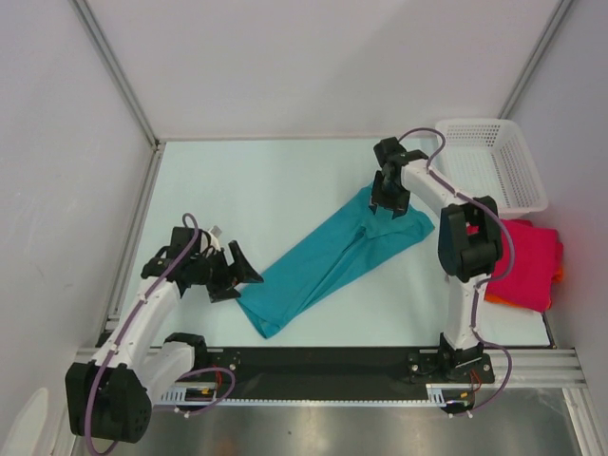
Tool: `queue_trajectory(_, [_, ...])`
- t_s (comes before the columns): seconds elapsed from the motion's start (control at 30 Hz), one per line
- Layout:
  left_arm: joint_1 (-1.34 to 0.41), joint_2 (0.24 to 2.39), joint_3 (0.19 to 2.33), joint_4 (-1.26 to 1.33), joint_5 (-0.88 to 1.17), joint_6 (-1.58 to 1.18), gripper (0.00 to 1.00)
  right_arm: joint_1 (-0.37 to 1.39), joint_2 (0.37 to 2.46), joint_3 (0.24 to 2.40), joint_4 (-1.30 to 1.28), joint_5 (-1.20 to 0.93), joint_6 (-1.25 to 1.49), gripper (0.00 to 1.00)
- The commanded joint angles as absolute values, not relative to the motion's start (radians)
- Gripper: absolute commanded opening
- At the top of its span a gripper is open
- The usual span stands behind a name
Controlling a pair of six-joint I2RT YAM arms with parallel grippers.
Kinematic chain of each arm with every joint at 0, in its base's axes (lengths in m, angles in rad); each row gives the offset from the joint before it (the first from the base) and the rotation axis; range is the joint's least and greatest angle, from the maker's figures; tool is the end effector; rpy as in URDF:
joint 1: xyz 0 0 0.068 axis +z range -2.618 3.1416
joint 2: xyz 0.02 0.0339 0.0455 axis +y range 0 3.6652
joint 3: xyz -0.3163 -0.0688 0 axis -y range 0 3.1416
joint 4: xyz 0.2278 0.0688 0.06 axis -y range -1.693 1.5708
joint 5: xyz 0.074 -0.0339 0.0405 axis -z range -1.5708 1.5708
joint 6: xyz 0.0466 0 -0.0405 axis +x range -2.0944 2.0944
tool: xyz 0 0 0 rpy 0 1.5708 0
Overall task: Fold and stack the t-shirts
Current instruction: Rotate the tshirt 60 degrees
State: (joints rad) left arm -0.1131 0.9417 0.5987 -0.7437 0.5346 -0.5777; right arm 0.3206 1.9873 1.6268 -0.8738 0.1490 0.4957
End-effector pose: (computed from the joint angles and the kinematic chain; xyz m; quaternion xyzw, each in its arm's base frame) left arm 0.1182 -0.0373 0.2482 -0.1540 0.9258 -0.3196 0.1307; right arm 0.4026 0.1264 0.2652 0.0984 0.9783 -0.0011 0.1824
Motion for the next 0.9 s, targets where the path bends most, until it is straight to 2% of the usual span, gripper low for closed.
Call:
queue_trajectory(0.0, [-0.12,0.943,0.632,-0.752,0.532,-0.545,0.89,0.266,2.1,1.811,-0.87,0.167,0.474,0.59])
queue_trajectory(0.2, [-0.12,0.962,0.621,-0.727,0.551,-0.543,0.89,0.215,2.341,2.185,-0.962,0.179,0.468,0.6])
queue_trajectory(0.3, [-0.12,0.988,0.633,-0.719,0.552,-0.535,0.89,0.203,2.46,2.328,-0.989,0.164,0.469,0.64])
queue_trajectory(0.37, [-0.12,1.015,0.647,-0.719,0.554,-0.525,0.89,0.193,2.532,2.379,-1.012,0.149,0.471,0.64])
queue_trajectory(0.73, [-0.12,1.152,0.693,-0.696,0.549,-0.483,0.89,0.221,2.565,2.247,-0.916,0.069,0.474,0.63])
queue_trajectory(0.77, [-0.12,1.157,0.695,-0.692,0.552,-0.483,0.89,0.224,2.578,2.27,-0.917,0.057,0.468,0.62])
queue_trajectory(0.8, [-0.12,1.16,0.696,-0.69,0.557,-0.483,0.89,0.224,2.591,2.284,-0.919,0.034,0.463,0.56])
queue_trajectory(0.83, [-0.12,1.164,0.698,-0.689,0.557,-0.482,0.89,0.229,2.617,2.301,-0.926,0.017,0.457,0.49])
queue_trajectory(0.87, [-0.12,1.164,0.698,-0.684,0.557,-0.483,0.89,0.229,2.626,2.315,-0.922,0.011,0.454,0.36])
